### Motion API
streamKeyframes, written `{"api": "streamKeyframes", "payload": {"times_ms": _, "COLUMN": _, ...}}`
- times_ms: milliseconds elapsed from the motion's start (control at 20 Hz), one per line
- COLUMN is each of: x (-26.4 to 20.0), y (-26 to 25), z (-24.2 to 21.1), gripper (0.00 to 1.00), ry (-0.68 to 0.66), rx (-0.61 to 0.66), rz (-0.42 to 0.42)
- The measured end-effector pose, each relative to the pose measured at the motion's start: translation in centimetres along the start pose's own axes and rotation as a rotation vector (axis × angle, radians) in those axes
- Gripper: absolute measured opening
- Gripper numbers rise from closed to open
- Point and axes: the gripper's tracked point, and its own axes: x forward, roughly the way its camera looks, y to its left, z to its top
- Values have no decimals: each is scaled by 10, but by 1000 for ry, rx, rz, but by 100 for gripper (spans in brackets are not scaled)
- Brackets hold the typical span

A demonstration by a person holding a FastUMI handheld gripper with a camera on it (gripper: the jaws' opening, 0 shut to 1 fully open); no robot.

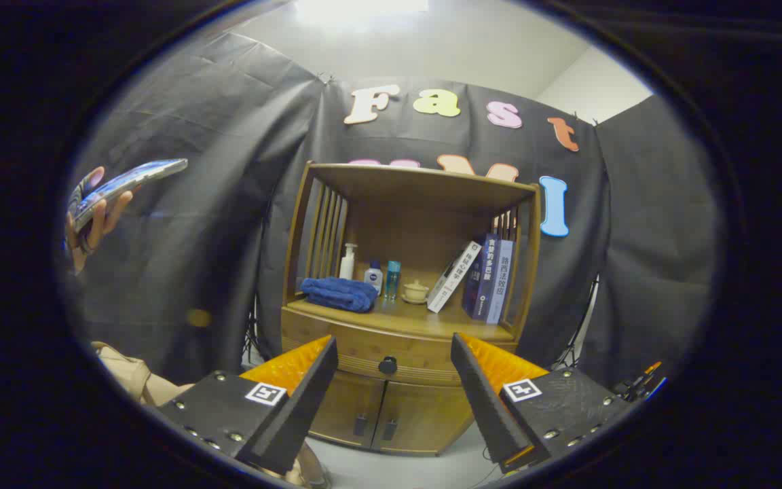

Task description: Pull open the drawer, take out the items inside it, and place them on the countertop above the cabinet.

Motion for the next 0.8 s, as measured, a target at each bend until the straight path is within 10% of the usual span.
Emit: {"api": "streamKeyframes", "payload": {"times_ms": 800, "x": 122, "y": 23, "z": -37, "gripper": 100, "ry": -85, "rx": -1, "rz": 7}}
